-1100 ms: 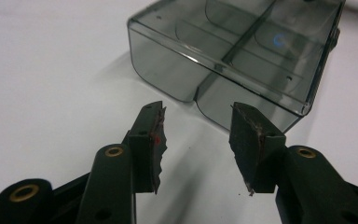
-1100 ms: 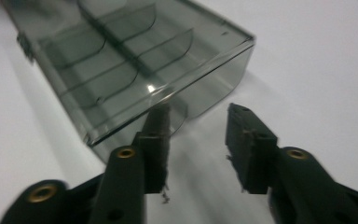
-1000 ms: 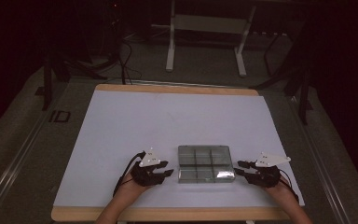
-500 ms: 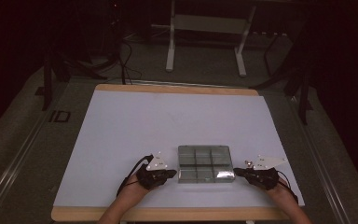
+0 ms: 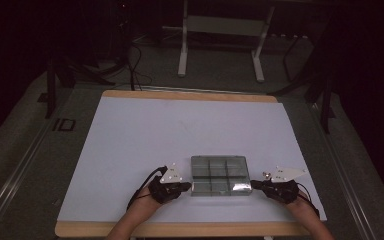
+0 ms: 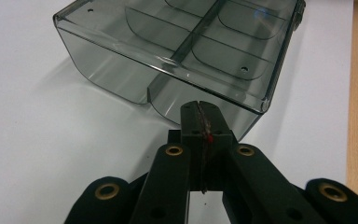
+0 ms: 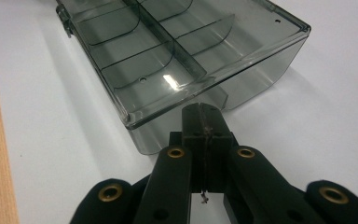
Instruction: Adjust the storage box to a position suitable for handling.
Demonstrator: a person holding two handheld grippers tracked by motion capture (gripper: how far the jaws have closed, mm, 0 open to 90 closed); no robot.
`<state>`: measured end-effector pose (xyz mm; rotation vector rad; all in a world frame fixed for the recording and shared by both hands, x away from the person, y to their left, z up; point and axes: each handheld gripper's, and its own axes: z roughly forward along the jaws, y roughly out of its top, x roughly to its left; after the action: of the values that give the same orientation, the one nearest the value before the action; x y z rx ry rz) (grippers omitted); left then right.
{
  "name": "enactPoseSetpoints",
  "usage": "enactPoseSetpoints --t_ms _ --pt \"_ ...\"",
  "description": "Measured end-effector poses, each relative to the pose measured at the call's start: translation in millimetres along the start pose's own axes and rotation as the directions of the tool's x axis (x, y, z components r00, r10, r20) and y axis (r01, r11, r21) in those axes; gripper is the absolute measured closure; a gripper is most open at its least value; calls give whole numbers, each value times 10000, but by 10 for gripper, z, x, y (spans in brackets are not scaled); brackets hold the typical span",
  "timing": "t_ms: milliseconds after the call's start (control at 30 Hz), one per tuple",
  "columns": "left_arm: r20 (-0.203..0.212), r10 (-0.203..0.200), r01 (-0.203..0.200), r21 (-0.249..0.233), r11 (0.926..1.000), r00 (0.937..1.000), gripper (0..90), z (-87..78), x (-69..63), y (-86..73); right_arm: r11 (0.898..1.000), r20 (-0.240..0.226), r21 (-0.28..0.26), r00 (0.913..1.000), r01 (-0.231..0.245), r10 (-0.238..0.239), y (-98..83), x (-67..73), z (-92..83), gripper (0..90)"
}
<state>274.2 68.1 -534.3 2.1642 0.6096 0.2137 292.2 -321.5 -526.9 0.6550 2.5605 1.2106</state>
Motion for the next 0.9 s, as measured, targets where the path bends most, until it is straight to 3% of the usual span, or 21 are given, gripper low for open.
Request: enactPoseSetpoints --t_ms 67,567,900 --pt "66 -156 156 33 9999 9999 900 -1 9 5 10000 -57 -33 10000 -16 16 1 -3 -6 900" --pt "48 -202 202 -140 9997 9998 900 -39 8 40 9997 -179 -228 9998 -4 0 4 -15 -33 900" --pt "-58 -46 46 -18 10000 10000 900 -44 -3 65 9997 -249 -256 9997 11 -17 22 -17 -45 900"
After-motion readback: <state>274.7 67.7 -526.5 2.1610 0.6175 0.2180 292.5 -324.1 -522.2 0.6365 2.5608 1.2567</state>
